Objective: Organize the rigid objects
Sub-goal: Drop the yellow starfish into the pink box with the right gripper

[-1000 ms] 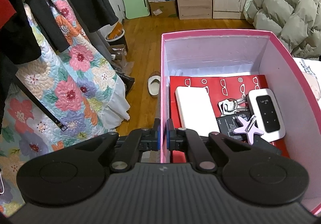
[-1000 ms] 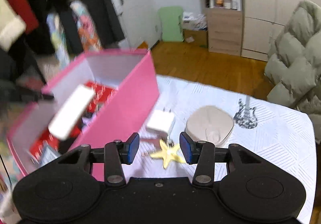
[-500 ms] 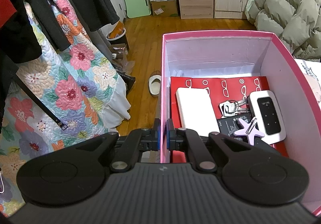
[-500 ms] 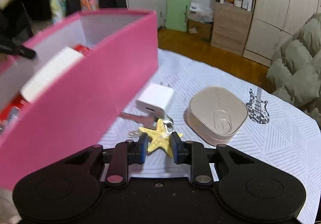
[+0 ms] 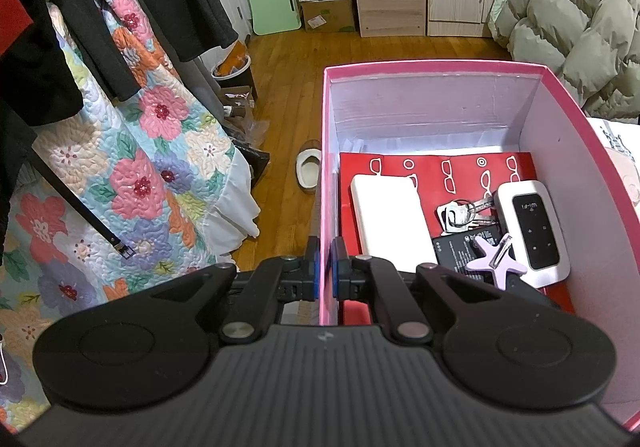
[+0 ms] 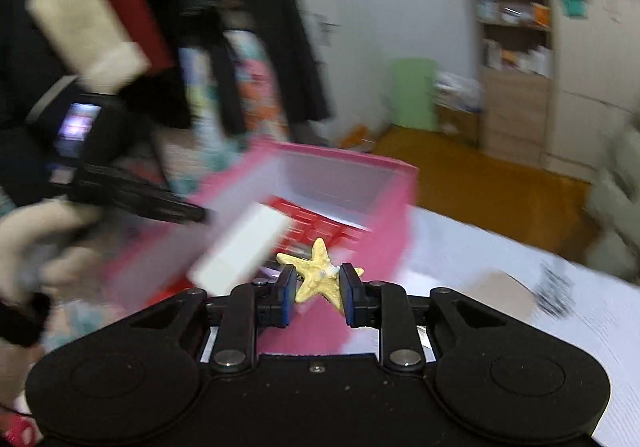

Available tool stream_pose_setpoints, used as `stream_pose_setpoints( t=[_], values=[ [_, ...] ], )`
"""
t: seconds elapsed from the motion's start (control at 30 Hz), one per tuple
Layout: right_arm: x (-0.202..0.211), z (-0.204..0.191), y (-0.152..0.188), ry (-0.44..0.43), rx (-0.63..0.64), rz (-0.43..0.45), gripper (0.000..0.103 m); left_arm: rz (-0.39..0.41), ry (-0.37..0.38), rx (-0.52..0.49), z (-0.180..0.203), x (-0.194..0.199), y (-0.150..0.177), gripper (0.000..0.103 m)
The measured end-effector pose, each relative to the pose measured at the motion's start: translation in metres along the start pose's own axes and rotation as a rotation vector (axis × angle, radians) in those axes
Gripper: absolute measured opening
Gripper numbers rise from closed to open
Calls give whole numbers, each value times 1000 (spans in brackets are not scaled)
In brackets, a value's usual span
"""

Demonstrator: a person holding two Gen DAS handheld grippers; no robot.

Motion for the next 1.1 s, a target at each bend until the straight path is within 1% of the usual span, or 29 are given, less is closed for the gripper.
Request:
stream_pose_setpoints(
  t=[0.07, 0.1, 0.2, 0.23, 0.3, 0.33, 0.37, 0.4, 0.47, 0.53, 0.6, 0.67, 0.73, 0.87, 0.93, 1.0, 1.1],
  values=[
    [-11, -20, -6, -75, 41, -7, 27, 1, -10, -15, 1, -1, 1, 4],
    [-20, -29, -8, -95, 64, -17, 27, 1, -16, -25, 2, -1, 1, 4],
    [-58, -49, -7, -89, 133, -74, 27, -7, -16, -29, 3, 0, 1, 5],
    [-70, -53, -7, -97, 137, -95, 27, -9, -12, -24, 2, 0, 0, 5],
    [-90, -58, -5, -125, 110, -132, 27, -11, 0, -11, 1, 0, 0, 4],
    [-96, -56, -5, -131, 74, -138, 27, -11, 4, -6, 0, 0, 0, 4],
    [-98, -54, -6, -138, 37, -143, 30, -10, 7, -3, 0, 1, 0, 5],
    [-96, -51, -6, -148, 3, -144, 36, -7, 9, -2, 0, 1, 1, 5],
    [-84, -40, -8, -163, -55, -113, 42, -4, 13, -2, 0, 1, 2, 5],
    [-64, -24, -10, -175, -103, -60, 46, -3, 17, -2, 0, 2, 2, 5],
    [-46, -5, -14, -148, -139, -8, 50, 0, 19, -2, 0, 2, 2, 5],
    [-30, 16, -14, -72, -148, 33, 50, 1, 20, -1, 0, 2, 2, 5],
    [-22, 37, -8, 5, -149, 36, 50, 1, 20, 1, 1, 2, 2, 5],
    [-26, 84, 16, 76, -228, -45, 50, 3, 18, 0, 1, 2, 2, 5],
    [-32, 101, 28, 139, -258, -81, 48, 2, 19, 1, 1, 2, 2, 5],
    [-39, 109, 40, 174, -259, -114, 46, 2, 17, 2, 1, 3, 2, 5],
    [-49, 110, 50, 184, -237, -144, 46, 0, 17, 0, 1, 3, 2, 5]
  ],
)
Point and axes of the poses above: each gripper's, at about its wrist camera, not at the fingertips, and x roughly against the way its jaws point, z to its right, y to its underside, the point moved 3 cm from there along -x, roughly the way its jaws point, and after that the axes turned 7 degrees about z, right-handed, at the moved point
